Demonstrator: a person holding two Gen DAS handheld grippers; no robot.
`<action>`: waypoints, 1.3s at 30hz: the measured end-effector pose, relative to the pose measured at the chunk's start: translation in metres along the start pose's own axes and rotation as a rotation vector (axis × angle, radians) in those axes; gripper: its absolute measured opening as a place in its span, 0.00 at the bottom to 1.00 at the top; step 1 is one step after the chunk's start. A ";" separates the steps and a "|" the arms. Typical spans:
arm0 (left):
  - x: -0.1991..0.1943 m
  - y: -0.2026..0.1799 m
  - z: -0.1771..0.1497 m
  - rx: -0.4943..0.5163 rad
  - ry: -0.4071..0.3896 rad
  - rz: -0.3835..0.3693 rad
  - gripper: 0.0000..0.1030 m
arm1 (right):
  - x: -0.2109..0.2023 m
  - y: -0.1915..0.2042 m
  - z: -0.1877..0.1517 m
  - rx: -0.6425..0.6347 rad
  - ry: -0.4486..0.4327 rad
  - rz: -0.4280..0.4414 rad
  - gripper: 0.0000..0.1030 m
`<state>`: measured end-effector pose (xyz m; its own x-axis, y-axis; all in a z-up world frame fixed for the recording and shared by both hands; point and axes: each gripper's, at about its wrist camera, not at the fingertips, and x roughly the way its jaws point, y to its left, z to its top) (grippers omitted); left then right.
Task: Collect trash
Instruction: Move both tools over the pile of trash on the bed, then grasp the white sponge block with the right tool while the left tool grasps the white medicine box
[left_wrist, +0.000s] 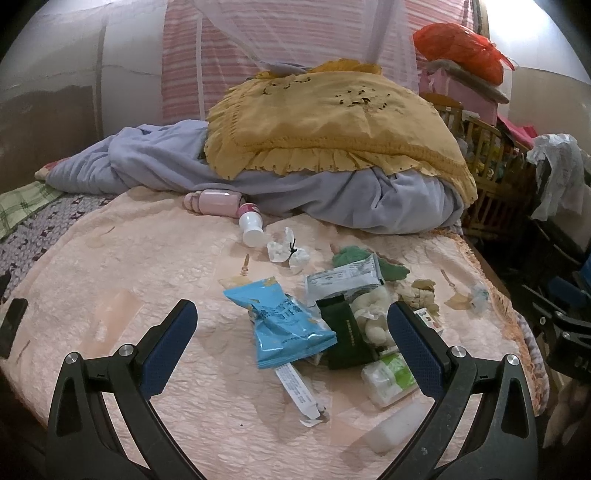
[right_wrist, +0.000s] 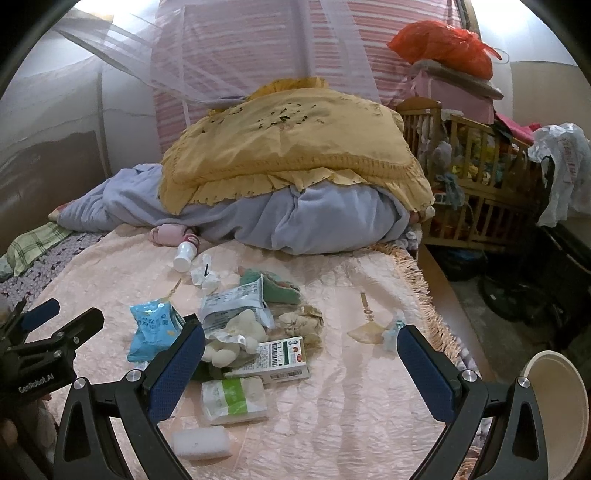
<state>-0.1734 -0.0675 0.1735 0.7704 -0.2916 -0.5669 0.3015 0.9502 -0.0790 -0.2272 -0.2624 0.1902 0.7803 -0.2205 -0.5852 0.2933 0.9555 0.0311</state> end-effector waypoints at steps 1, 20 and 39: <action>0.000 0.001 0.000 -0.001 0.000 0.001 0.99 | 0.000 0.000 0.000 0.000 0.000 0.000 1.00; 0.004 0.005 -0.003 0.016 0.003 0.038 0.99 | 0.004 0.002 -0.006 -0.014 0.025 0.035 1.00; 0.011 0.054 -0.007 -0.001 0.064 0.095 0.99 | 0.025 -0.003 -0.023 -0.003 0.130 0.117 1.00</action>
<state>-0.1523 -0.0188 0.1570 0.7583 -0.1925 -0.6229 0.2282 0.9733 -0.0229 -0.2211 -0.2668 0.1564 0.7311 -0.0813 -0.6774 0.2030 0.9738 0.1022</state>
